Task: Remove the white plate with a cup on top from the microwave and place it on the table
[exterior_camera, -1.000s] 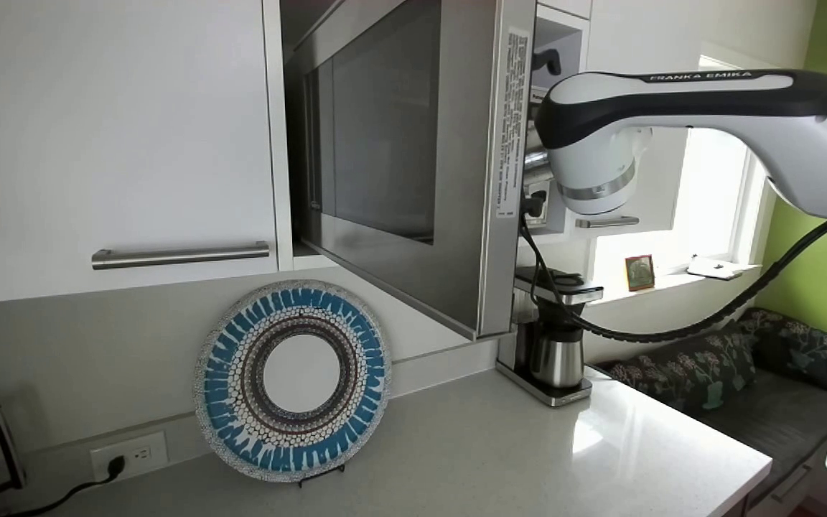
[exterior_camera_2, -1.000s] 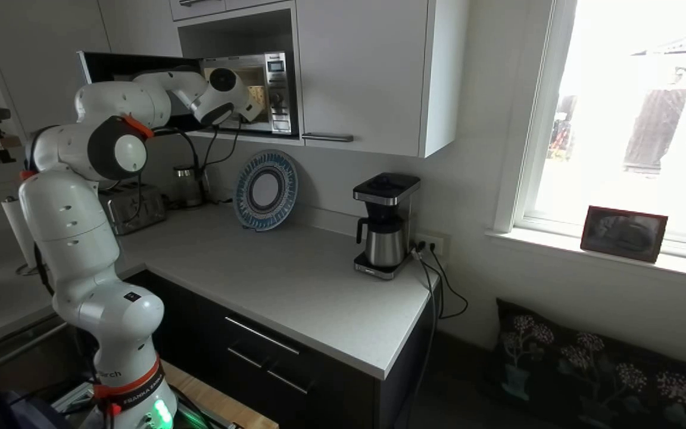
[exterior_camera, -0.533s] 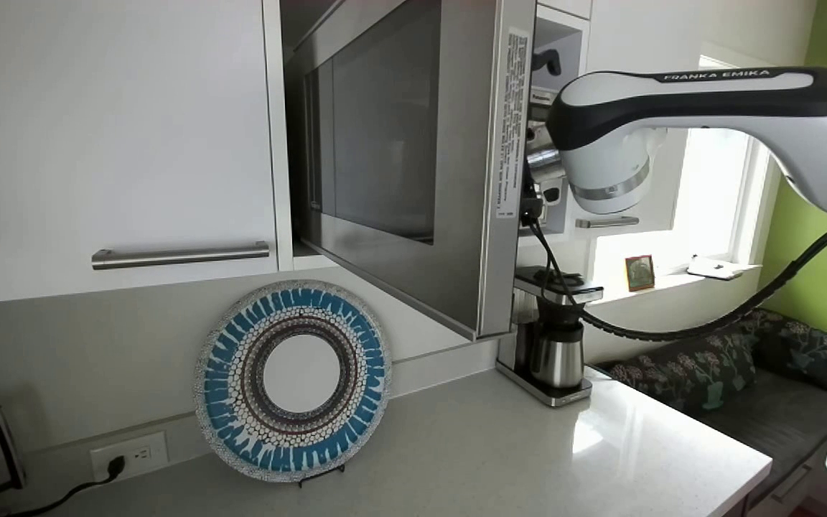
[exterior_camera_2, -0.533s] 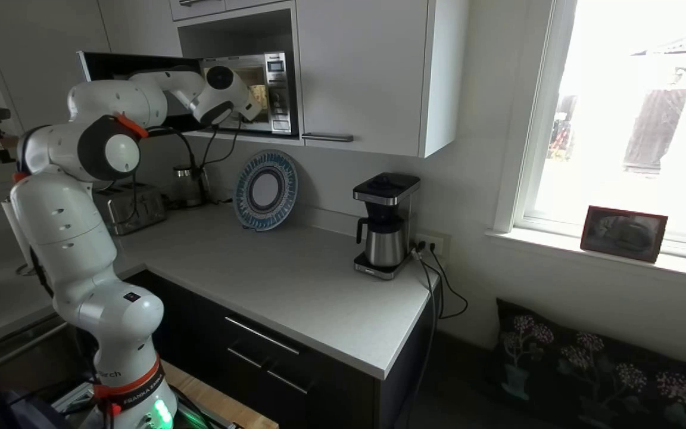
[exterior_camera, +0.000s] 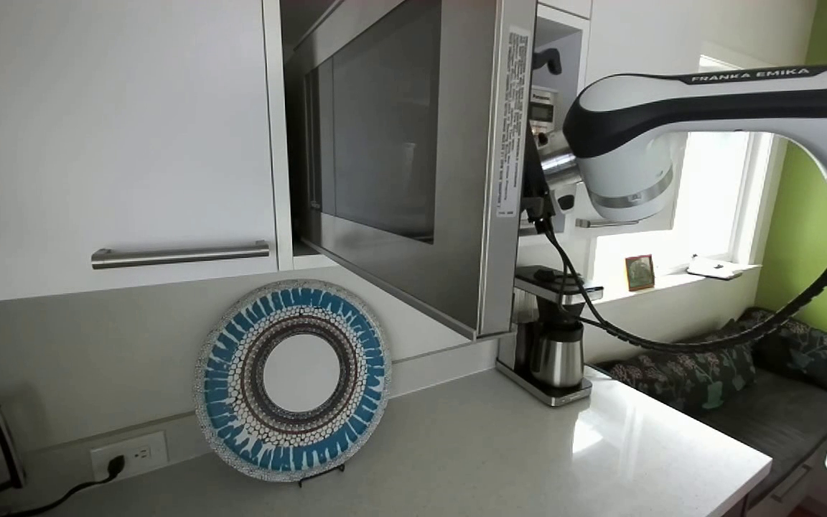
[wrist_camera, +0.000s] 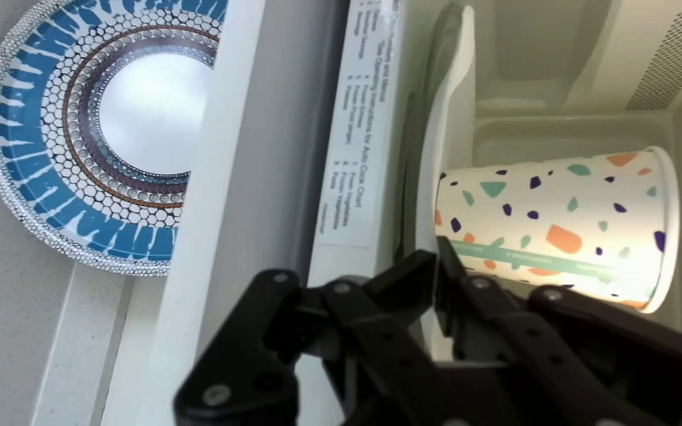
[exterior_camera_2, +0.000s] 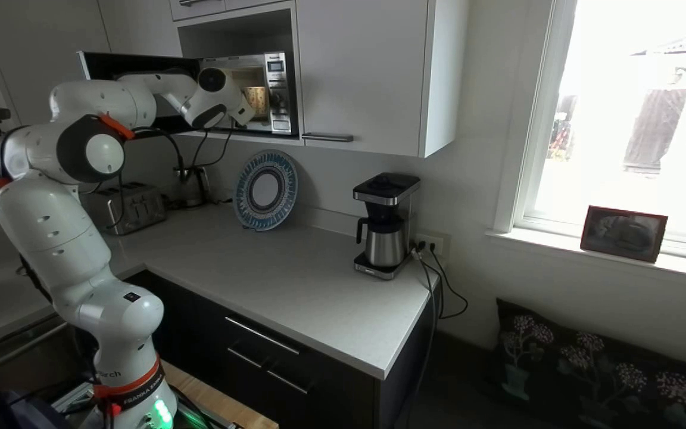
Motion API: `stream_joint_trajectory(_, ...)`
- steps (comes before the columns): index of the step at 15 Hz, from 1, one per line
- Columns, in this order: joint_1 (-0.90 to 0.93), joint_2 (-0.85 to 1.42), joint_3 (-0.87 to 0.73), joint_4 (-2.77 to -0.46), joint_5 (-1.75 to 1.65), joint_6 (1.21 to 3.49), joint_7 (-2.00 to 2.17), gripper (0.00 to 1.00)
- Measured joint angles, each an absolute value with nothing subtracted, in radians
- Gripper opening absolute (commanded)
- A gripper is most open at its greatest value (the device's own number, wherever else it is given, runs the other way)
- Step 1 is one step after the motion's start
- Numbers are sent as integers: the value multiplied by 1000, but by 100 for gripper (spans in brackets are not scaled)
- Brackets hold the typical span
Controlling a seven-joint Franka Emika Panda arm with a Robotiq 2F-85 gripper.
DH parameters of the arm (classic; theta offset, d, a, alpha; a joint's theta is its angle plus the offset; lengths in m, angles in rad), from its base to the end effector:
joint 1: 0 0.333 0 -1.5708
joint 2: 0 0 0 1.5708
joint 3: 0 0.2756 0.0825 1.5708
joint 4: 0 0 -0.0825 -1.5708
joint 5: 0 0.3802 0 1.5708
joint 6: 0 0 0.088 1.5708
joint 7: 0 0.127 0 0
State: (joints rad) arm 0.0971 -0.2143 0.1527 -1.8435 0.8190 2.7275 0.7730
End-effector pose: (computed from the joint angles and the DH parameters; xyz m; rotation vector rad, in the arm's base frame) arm 0.5454 0.1269 0.6904 -1.6955 1.0058 -0.6435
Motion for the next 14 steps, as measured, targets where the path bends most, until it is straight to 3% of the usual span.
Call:
stream_joint_trajectory(2,97,-236,153,-1865,819,2728,779,1)
stream_joint_trajectory(3,97,-246,153,-1874,817,2728,782,21)
stream_joint_trajectory(4,97,-255,153,-1883,814,2728,785,30)
stream_joint_trajectory(13,97,-277,153,-1901,809,2728,789,99)
stream_joint_trajectory(14,97,-277,153,-1901,809,2728,789,100)
